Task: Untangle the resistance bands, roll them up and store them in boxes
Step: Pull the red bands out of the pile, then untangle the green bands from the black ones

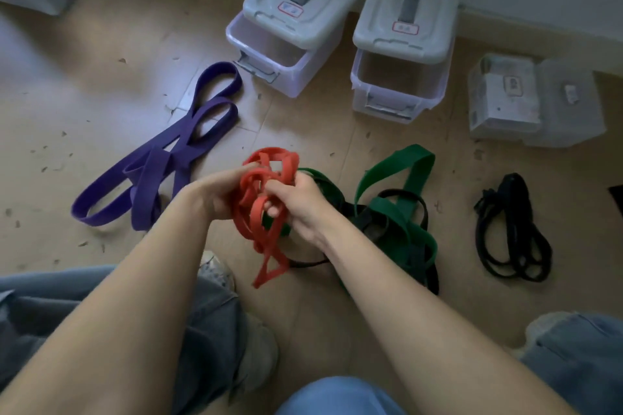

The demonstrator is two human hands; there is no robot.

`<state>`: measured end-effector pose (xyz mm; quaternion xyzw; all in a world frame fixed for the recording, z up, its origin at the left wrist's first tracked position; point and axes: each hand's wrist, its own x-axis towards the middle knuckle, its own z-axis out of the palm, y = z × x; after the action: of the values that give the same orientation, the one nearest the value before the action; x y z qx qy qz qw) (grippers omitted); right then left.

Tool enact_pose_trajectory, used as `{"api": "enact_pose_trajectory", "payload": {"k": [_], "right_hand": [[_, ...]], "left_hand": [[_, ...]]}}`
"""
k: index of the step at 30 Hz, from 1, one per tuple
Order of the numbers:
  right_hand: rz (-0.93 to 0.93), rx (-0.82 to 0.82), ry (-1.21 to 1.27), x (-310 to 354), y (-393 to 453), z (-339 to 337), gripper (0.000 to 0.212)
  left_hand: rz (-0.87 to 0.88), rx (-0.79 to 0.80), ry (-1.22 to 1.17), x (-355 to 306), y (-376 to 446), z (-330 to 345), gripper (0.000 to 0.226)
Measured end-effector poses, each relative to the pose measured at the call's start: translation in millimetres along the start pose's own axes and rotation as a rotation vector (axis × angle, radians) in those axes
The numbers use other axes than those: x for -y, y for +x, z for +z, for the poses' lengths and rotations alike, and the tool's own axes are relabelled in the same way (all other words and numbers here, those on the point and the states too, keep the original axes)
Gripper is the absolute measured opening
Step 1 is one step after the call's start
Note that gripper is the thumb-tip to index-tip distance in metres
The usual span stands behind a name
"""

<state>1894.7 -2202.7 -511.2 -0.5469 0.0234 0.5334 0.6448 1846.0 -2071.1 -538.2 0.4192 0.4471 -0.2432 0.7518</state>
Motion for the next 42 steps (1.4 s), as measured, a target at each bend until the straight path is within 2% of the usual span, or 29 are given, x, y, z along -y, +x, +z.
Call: {"api": "enact_pose_trajectory", "payload": {"k": [3,4,5,9,10,12,13,15,17,21,23,25,26,27,29,31,33,36,38,40,42], "right_hand": [[0.074,-0.011,0.266,-13,23,30,0.023],[0.083,-0.013,0.274,-19,34,35,0.028],[0.087,-0.014,0.171,-23,42,35,0.034],[0.09,0.123,-0.653,-28,68,-13,0.056],[0.091,0.178,-0.894,-32,75,-28,0.059],[-0.008,0.26,-1.455,-45,81,-43,0.052],[-0.108,0.253,-1.651,-51,80,-46,0.047],[-0.246,0.104,-1.819,-59,72,-57,0.04],[-0.212,-0.09,-1.889,-53,64,-82,0.038],[-0.099,-0.339,-1.897,-14,51,-116,0.033],[-0.021,-0.365,-1.87,5,46,-127,0.033],[0.064,-0.35,-1.875,20,36,-140,0.032],[0.091,-0.34,-1.872,24,30,-145,0.03],[0.096,-0.336,-1.848,24,25,-149,0.028],[0.035,-0.357,-1.743,23,19,-150,0.02],[-0.023,-0.4,-1.636,19,12,-150,0.025],[0.027,-0.436,-1.538,13,7,-157,0.039],[0.105,-0.402,-1.258,3,-9,-175,0.05],[0.119,-0.348,-1.224,-5,-18,-185,0.057],[0.131,-0.392,-1.21,-8,-26,-193,0.057],[0.157,-0.469,-1.245,-8,-37,-201,0.044]], "left_hand": [[0.123,-0.37,0.121,-16,6,-31,0.017],[0.205,-0.474,0.206,-21,12,-40,0.008],[0.269,-0.56,0.313,-26,19,-45,0.004],[0.299,-0.735,0.883,-27,50,-47,0.035],[0.293,-0.768,0.963,-25,56,-47,0.039],[0.287,-0.807,1.001,-20,64,-45,0.04],[0.289,-0.804,0.998,-18,66,-43,0.038],[0.313,-0.76,0.986,-14,67,-37,0.034],[0.337,-0.714,0.957,-16,72,-23,0.032],[0.293,-0.608,0.725,-21,91,24,0.038],[0.311,-0.585,0.63,-26,99,45,0.04],[0.336,-0.532,0.598,-33,106,58,0.052],[0.318,-0.54,0.649,-36,109,62,0.066],[0.276,-0.612,0.757,-38,111,63,0.081],[0.164,-0.85,1.01,-41,108,66,0.097],[0.142,-0.942,1.159,-40,103,67,0.097],[0.228,-0.949,1.248,-34,96,68,0.091],[0.439,-0.88,1.269,-12,87,83,0.064],[0.544,-0.757,1.163,14,81,99,0.042],[0.494,-0.619,1.052,42,78,114,0.04],[0.331,-0.47,0.951,68,73,125,0.056]]}}
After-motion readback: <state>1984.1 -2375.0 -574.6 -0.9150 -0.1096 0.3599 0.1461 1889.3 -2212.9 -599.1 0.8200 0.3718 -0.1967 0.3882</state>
